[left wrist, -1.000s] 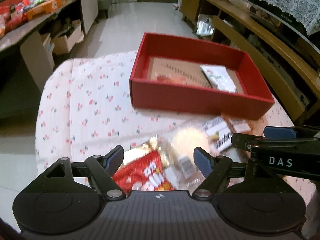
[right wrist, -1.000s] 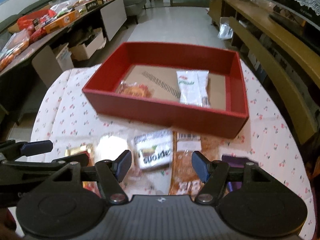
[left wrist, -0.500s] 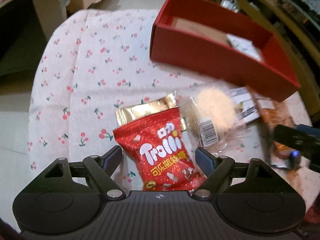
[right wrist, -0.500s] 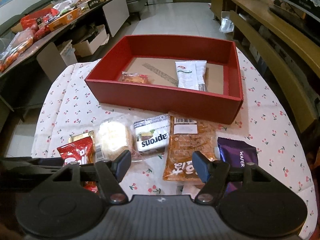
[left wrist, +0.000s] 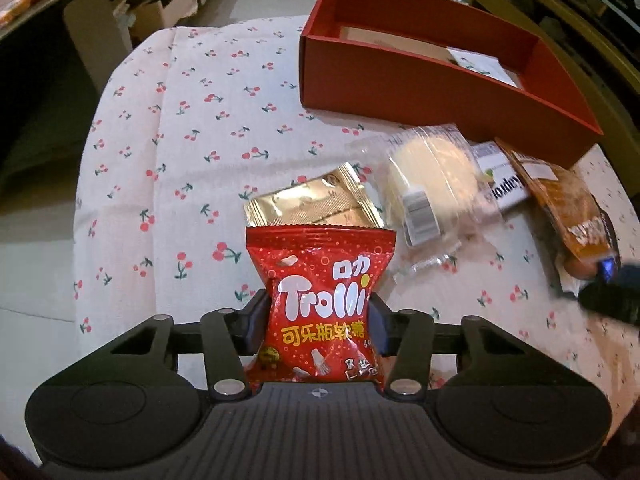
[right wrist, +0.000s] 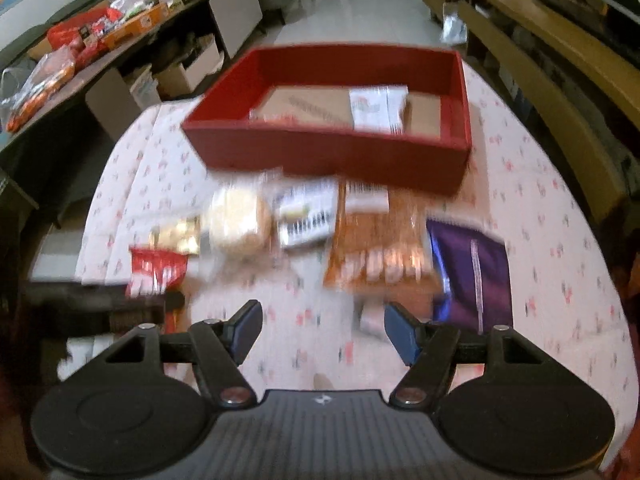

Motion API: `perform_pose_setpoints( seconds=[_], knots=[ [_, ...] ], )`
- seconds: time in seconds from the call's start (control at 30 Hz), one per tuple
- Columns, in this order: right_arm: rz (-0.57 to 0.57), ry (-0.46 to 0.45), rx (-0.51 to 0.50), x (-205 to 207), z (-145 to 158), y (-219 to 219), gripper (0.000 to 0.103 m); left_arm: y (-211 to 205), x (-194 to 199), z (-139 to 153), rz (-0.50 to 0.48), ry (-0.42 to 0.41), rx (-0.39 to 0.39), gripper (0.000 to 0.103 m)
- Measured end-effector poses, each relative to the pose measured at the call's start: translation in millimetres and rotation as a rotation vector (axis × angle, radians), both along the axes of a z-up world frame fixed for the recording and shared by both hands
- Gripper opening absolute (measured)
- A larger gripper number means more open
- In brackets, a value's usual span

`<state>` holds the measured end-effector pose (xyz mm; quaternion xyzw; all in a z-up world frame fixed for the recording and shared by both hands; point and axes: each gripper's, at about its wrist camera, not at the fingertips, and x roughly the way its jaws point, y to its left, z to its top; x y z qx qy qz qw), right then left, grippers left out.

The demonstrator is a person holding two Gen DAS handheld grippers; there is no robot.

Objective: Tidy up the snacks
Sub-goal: 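Grasp the red Trolli bag with the left tool while the right tool grasps the white foil pouch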

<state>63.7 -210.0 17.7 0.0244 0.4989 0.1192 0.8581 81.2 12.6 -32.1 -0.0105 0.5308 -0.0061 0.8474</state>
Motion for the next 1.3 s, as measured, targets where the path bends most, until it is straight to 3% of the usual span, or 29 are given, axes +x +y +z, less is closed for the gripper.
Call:
perform_pose_setpoints(
  seconds=[0.27,0.33,0.47,0.77,1.0,1.1,1.3],
  knots=[
    [-0.06,0.198,0.051,-66.1,-23.9,-19.4,0.084,-3.0,-6.3,2.3,-0.05,0.007,-0.06,0.057],
    [-0.052,0.27,0.107,-67.9,-34.2,-14.1,0.084,-4.5,-7.0,3.4,-0.06,0.009,-0.076,0.057],
    [-0.065,0.308,0.145,-54.5,-48.3,1.0,0.084,-3.5,-7.3,6.5,-0.064,0.009,-0.103,0.057],
    [-0.112,0.208,0.081,3.4,-50.6,23.4,0.087,1.7,-5.4,4.8,-0.045,0.02,-0.133,0.058],
    [-0.009,0.158,-0.063,-17.9,-53.7,39.1,0.087,0.6,-7.4,6.2,-0.065,0.022,-0.143,0.06],
    [0.002,0.135,-0.104,-18.6,-52.6,40.0,0.072,-4.6,-9.7,4.6,-0.084,0.015,-0.115,0.059],
    [-0.005,0.123,-0.05,-18.9,-45.2,30.2,0.071,-11.3,-16.5,7.2,-0.125,0.011,-0.102,0.057]
  ],
)
